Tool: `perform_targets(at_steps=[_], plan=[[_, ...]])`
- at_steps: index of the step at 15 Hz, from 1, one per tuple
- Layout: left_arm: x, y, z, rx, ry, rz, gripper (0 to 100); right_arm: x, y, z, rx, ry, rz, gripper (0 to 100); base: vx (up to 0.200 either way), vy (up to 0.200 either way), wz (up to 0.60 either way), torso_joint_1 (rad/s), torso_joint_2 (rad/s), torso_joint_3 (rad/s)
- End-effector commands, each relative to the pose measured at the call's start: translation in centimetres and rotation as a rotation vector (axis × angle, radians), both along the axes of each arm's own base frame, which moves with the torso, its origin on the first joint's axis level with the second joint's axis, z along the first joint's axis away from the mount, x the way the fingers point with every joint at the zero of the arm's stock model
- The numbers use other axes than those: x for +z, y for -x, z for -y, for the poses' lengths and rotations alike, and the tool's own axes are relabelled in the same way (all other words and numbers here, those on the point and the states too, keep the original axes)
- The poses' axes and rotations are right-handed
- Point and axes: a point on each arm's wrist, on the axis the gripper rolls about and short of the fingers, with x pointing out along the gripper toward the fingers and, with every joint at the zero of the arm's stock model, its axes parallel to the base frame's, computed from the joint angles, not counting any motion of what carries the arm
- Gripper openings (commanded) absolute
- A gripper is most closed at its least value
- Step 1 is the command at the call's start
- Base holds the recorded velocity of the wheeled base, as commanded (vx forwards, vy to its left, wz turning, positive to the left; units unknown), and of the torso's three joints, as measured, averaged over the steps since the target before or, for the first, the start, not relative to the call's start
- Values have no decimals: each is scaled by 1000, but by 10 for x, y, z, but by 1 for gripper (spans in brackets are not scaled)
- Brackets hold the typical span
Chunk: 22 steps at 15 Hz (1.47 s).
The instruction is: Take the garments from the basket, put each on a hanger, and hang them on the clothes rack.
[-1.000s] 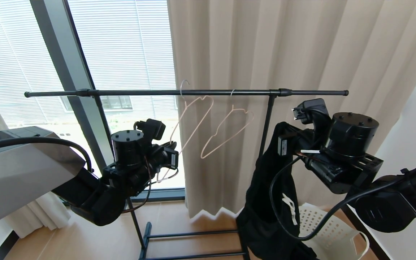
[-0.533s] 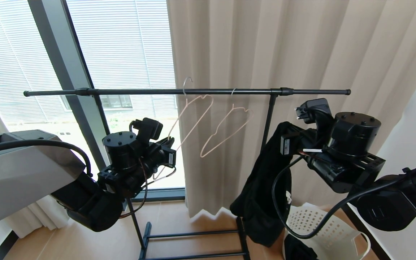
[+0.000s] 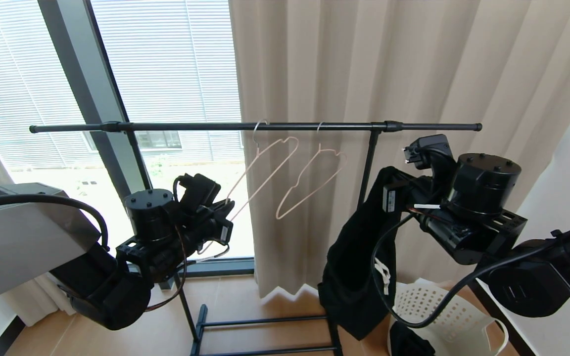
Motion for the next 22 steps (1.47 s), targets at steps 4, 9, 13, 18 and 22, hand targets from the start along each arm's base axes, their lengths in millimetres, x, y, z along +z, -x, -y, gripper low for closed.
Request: perform_targets(at_steps=[4, 9, 13, 18, 22], plan=[[8, 13, -11, -119, 32, 71, 0, 1, 0, 1, -4, -1, 2, 0, 0, 0, 0, 0, 0, 0], [10, 25, -8, -230, 62, 146, 0, 3, -7, 5, -57, -1, 12, 0, 0, 0, 0, 0, 0, 0], [-2, 38, -1, -344, 56, 83, 0, 6, -20, 13, -164, 19, 29, 0, 0, 0, 0, 13, 1, -1], [-35, 35, 7, -407, 47, -29, 0, 3, -46, 26, -351, 60, 45, 0, 0, 0, 0, 0, 0, 0], [-39, 40, 5, -450, 51, -59, 0, -5, -63, 28, -444, 68, 39, 0, 0, 0, 0, 0, 0, 0]])
